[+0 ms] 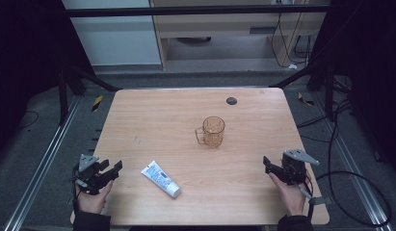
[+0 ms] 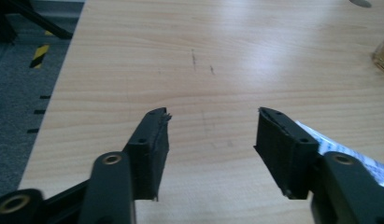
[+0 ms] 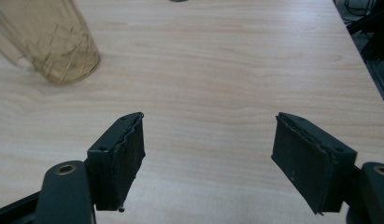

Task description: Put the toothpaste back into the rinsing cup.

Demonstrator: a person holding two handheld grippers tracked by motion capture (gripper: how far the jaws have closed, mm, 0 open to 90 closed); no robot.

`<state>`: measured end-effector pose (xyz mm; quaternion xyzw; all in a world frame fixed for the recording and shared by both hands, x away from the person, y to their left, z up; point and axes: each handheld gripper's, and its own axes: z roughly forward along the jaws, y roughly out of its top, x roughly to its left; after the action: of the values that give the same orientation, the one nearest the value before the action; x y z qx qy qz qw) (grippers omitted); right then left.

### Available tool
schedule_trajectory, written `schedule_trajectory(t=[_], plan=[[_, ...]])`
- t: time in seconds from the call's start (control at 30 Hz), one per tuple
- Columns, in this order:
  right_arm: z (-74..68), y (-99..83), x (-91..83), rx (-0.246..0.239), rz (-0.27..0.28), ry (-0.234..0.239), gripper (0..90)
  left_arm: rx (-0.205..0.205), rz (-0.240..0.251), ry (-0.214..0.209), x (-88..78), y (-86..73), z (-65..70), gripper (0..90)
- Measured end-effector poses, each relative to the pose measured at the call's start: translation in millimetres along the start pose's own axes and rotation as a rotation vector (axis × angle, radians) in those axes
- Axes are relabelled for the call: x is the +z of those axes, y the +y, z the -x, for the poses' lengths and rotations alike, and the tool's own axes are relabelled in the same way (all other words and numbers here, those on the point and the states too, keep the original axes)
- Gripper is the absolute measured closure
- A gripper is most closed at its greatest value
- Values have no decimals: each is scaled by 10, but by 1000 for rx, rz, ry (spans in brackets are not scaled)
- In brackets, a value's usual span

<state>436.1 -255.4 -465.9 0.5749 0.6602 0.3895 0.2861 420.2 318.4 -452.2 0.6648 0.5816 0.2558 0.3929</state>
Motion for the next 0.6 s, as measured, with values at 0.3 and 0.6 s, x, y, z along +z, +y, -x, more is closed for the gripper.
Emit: schedule_trajectory(t=[0.3,0.6], plan=[[-98,-153,-27,-46,-36,56,252,60,-46,-35,-34,-75,250,638],[-238,-147,18,-100,-58,95,253,136,-111,-61,97,-165,424,715]])
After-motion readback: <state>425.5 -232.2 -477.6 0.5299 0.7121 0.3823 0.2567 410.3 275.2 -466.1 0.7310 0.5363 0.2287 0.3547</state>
